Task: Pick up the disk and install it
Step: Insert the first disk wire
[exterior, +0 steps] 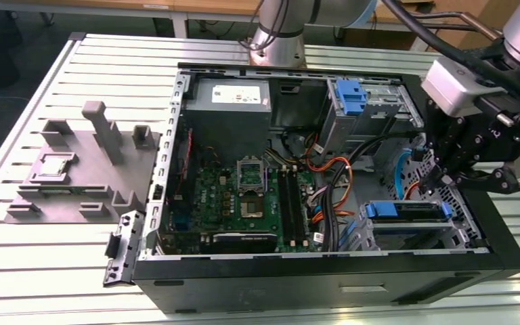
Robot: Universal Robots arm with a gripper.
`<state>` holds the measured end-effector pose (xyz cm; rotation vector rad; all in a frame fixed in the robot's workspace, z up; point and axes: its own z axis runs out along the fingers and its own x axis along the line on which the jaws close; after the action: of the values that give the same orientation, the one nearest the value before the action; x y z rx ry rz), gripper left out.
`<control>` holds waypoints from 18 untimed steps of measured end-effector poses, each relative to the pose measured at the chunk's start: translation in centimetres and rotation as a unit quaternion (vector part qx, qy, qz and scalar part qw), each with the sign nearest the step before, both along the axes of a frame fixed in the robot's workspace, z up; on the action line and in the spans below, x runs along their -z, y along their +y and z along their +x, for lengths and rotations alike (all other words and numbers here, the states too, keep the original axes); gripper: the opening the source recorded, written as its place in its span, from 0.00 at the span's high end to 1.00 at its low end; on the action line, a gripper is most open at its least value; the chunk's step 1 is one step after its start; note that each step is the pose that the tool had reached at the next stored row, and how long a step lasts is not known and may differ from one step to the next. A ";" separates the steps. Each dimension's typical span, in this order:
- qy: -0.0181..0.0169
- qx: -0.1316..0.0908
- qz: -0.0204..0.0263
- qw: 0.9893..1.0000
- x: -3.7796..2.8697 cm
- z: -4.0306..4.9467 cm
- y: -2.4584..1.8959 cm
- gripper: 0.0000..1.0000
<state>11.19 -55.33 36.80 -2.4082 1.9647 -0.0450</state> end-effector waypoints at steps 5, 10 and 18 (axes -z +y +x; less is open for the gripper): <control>-0.001 -0.014 -0.001 1.000 0.06 0.26 0.14 0.90; -0.006 -0.039 -0.001 0.999 0.14 0.33 0.18 0.90; -0.006 -0.039 -0.012 0.999 0.16 1.85 1.40 0.90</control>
<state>13.04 -53.92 36.63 -2.4913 1.8752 -0.0806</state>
